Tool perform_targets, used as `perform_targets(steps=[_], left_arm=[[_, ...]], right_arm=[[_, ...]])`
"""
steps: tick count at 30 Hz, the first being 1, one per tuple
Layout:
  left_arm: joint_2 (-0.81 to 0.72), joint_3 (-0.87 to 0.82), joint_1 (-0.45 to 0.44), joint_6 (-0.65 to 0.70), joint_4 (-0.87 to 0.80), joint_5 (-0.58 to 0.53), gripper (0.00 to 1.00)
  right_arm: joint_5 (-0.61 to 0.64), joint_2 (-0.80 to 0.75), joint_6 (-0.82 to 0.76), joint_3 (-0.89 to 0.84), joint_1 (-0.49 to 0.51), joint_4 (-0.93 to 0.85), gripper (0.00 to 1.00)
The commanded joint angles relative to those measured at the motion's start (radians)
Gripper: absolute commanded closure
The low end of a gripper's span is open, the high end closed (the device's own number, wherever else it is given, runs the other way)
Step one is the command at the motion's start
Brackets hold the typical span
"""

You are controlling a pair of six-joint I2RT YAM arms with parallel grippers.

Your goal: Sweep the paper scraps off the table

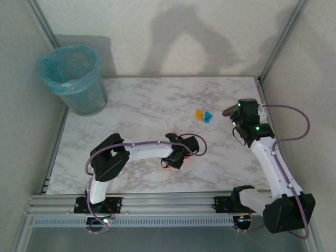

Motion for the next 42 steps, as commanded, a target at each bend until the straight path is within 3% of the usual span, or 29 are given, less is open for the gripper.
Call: perform_targets(steps=[1, 10, 15, 25, 42], left_arm=[[-0.037, 0.000, 0.030, 0.001, -0.012, 0.000, 1.00], [-0.038, 0.002, 0.048, -0.005, -0.003, -0.015, 1.00], [-0.038, -0.008, 0.055, -0.005, 0.011, -0.005, 1.00], [-0.030, -0.006, 0.055, -0.010, 0.031, 0.029, 1.00], [-0.014, -0.017, 0.049, -0.043, 0.073, 0.073, 1.00]], right_arm=[[-0.042, 0.053, -0.026, 0.043, -0.015, 0.093, 1.00], [-0.147, 0.236, -0.072, 0.112, -0.037, 0.152, 1.00], [-0.199, 0.289, -0.061, 0.153, -0.033, 0.041, 1.00], [-0.210, 0.103, 0.049, -0.055, 0.072, 0.007, 1.00], [-0.093, -0.207, 0.283, -0.272, 0.440, -0.048, 1.00]])
